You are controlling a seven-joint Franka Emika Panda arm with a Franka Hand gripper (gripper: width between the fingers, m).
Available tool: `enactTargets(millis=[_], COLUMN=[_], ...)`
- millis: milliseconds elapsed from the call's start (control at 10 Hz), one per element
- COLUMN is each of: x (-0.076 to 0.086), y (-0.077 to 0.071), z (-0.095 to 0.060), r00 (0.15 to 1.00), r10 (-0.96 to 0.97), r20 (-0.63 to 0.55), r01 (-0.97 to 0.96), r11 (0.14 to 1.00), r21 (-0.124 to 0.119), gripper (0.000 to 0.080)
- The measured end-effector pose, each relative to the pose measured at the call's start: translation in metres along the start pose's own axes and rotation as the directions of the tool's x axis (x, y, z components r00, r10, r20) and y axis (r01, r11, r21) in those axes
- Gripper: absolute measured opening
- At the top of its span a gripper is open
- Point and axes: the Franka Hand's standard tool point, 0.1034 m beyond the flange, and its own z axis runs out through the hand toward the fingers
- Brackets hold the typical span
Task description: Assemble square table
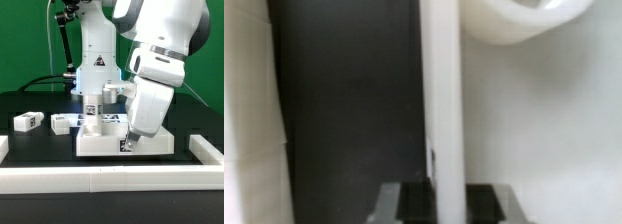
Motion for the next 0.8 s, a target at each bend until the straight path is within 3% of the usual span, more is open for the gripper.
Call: enactTargets(millis=[200, 400, 600, 800], x=[-0.003, 0.009, 0.023, 0.032], y=[0.000, 0.006, 0.026, 0.044], z=[0.001, -0.002, -0.009, -0.014], r00=[0.999, 1.000, 0.999, 0.997], r10=[-0.052, -0.010, 0.040, 0.078], r20=[0.012, 0.009, 0.020, 0.027], r01=[0.052, 0.010, -0.040, -0.078], r11=[0.999, 1.000, 0.999, 0.997], r21=[-0.002, -0.001, 0.006, -0.002], gripper=[0.0063, 0.0063, 0.0063, 0.0063])
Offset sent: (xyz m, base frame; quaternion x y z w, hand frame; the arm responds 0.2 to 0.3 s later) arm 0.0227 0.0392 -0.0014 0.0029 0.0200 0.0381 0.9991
